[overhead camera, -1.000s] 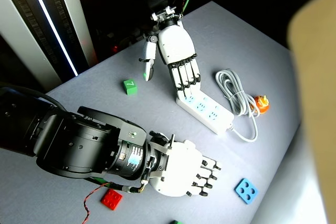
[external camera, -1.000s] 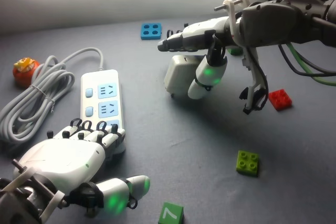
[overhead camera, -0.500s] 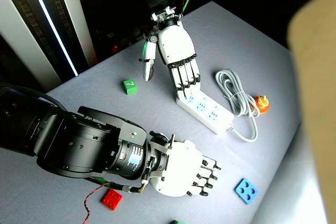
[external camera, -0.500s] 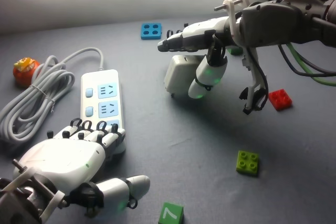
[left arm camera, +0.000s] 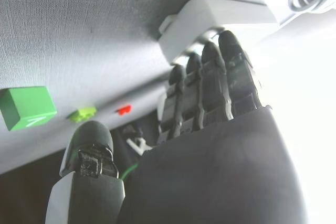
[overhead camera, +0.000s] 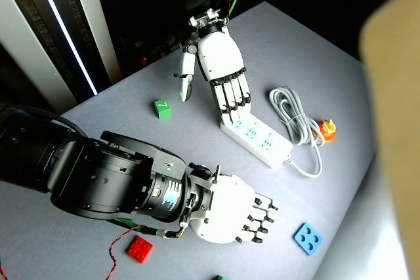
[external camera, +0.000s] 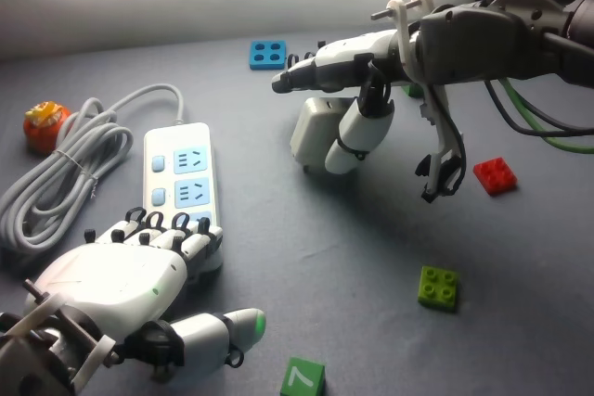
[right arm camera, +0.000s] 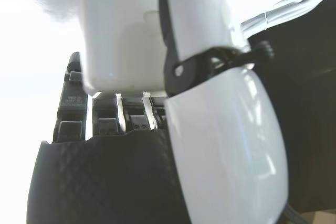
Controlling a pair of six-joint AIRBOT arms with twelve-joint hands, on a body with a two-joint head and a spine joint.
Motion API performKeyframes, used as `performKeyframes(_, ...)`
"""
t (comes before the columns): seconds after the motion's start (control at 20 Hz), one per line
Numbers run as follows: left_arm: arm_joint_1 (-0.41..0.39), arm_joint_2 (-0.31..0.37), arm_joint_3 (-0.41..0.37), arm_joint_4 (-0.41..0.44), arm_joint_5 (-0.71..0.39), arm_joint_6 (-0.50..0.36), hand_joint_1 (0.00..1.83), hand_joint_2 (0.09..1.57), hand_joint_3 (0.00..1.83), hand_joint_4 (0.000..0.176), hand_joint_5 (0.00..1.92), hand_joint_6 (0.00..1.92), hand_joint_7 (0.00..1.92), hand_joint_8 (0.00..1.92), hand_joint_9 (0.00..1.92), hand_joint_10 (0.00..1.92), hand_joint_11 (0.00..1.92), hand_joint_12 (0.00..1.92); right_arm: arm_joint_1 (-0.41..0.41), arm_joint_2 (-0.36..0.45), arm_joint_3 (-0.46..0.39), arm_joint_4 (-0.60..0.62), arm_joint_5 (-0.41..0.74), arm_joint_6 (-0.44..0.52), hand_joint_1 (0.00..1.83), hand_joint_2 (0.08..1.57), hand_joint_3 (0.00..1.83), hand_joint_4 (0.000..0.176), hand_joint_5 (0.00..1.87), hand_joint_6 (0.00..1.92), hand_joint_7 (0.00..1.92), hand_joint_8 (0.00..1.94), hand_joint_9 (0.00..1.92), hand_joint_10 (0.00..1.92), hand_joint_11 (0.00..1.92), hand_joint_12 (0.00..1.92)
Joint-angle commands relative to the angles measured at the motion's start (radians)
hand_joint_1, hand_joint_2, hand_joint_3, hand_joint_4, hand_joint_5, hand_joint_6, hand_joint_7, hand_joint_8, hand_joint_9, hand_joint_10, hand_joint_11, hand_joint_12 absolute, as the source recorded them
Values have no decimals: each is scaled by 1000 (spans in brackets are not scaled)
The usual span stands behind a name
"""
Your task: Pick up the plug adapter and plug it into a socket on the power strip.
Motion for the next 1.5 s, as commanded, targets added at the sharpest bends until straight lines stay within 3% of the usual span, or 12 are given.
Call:
performKeyframes(0.0, -6, -6, 0, 33, -22, -8, 0, 1240, 1, 0, 103, 1, 158, 1, 155, 1, 0, 417, 14, 6, 2, 14, 89, 3, 1335, 999, 4, 0, 84, 5, 1, 0, 5, 1, 0, 151)
performKeyframes(0.15, -6, -6, 0, 33, -23, -8, 0, 1235, 0, 0, 138, 8, 171, 0, 162, 0, 0, 482, 14, 6, 2, 14, 89, 3, 1301, 1031, 3, 0, 214, 12, 163, 11, 156, 24, 0, 524)
performKeyframes(0.5, -9, -6, 2, 33, -28, -9, 0, 1241, 1, 0, 104, 0, 150, 0, 148, 0, 0, 472, 13, 5, 7, 14, 103, 6, 1288, 1034, 0, 0, 517, 17, 509, 11, 457, 25, 0, 1049)
performKeyframes(0.7, -11, -6, 1, 33, -28, -10, 0, 1239, 0, 0, 128, 3, 156, 2, 148, 1, 0, 473, 13, 5, 9, 14, 103, 3, 1157, 1034, 1, 0, 694, 26, 716, 21, 666, 35, 248, 1016)
performKeyframes(0.9, -11, -6, 1, 33, -28, -10, 0, 1241, 1, 0, 125, 3, 166, 5, 159, 6, 0, 493, 12, 8, 12, 14, 104, -6, 1099, 1084, 3, 0, 839, 14, 865, 10, 782, 21, 79, 1266)
performKeyframes(0.95, -11, -5, 0, 33, -28, -10, 0, 1243, 2, 0, 132, 5, 167, 4, 156, 4, 0, 493, 11, 8, 12, 14, 105, -9, 1082, 1086, 3, 0, 885, 30, 903, 21, 824, 35, 135, 1302)
performKeyframes(1.0, -12, -5, 0, 33, -28, -10, 0, 1245, 2, 0, 142, 6, 165, 2, 153, 2, 0, 473, 11, 9, 12, 14, 106, -10, 1089, 1131, 0, 0, 939, 813, 963, 4, 879, 30, 265, 1277)
performKeyframes(1.05, -13, -5, 0, 33, -28, -10, 0, 1243, 1, 0, 142, 5, 160, 0, 149, 0, 0, 471, 10, 9, 12, 14, 108, -11, 1088, 1139, 0, 0, 926, 1014, 1005, 10, 923, 39, 278, 1293)
performKeyframes(1.1, -13, -5, 0, 33, -28, -10, 0, 1240, 0, 0, 144, 3, 158, 0, 154, 1, 0, 483, 10, 10, 12, 14, 110, -14, 1101, 1142, 0, 0, 919, 1059, 1041, 20, 969, 57, 329, 1325)
performKeyframes(1.15, -14, -4, -1, 33, -28, -10, 0, 1240, 0, 0, 144, 3, 159, 1, 151, 0, 0, 484, 11, 10, 12, 14, 114, -16, 1182, 1129, 1, 11, 945, 1009, 986, 821, 1025, 77, 400, 1320)
performKeyframes(1.2, -15, -4, -1, 33, -28, -10, 0, 1243, 1, 0, 141, 1, 154, 0, 147, 0, 0, 485, 11, 11, 12, 14, 115, -16, 1205, 1121, 0, 24, 962, 965, 993, 978, 1076, 94, 481, 1296)
performKeyframes(1.45, -17, -4, -3, 33, -28, -10, 0, 1247, 3, 0, 140, 4, 151, 0, 162, 3, 0, 563, 10, 15, 12, 14, 119, -27, 1227, 1098, 0, 11, 972, 956, 1076, 879, 1155, 81, 625, 1185)
